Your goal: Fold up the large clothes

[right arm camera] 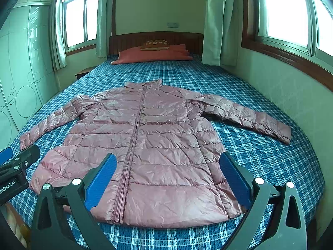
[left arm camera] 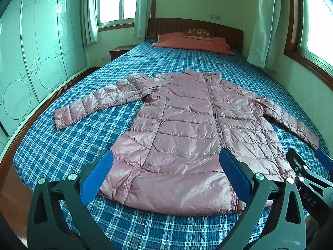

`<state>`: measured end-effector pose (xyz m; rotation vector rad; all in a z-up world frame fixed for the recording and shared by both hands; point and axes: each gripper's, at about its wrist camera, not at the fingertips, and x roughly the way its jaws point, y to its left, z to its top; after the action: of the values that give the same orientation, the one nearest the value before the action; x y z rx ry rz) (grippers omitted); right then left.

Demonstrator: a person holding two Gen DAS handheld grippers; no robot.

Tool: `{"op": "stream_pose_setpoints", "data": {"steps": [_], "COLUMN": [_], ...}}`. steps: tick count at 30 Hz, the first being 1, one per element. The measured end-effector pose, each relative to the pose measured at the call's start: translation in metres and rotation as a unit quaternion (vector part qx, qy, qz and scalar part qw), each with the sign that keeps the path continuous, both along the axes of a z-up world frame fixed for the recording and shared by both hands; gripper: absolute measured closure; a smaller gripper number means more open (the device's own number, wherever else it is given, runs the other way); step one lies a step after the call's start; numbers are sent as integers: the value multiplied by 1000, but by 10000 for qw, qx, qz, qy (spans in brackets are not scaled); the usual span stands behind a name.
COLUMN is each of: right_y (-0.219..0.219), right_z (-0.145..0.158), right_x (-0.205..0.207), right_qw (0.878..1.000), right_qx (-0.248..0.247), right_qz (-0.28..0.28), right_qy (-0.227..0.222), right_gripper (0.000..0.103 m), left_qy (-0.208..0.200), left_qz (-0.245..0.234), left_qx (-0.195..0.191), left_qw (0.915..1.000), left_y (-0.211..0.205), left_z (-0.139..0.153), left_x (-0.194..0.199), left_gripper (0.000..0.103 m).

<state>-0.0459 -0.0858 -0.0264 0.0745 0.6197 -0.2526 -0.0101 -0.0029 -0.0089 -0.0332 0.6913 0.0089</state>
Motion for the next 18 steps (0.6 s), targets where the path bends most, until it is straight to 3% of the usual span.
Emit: {"op": "stream_pose_setpoints", "data": {"steps": [18], "right_y": [1], "right_z": [-1], "right_x": [0], "right_qw": [10000], "right_qx": [-2], "right_qz": [0], "right_qy": [10], "right_gripper": [5], "left_qy": [44], "left_qz": [3], "left_qx": [2], "left_qw": [10000], "left_y": [2], "left_z": [-7], "left_x": [-8], "left_gripper": [2]}}
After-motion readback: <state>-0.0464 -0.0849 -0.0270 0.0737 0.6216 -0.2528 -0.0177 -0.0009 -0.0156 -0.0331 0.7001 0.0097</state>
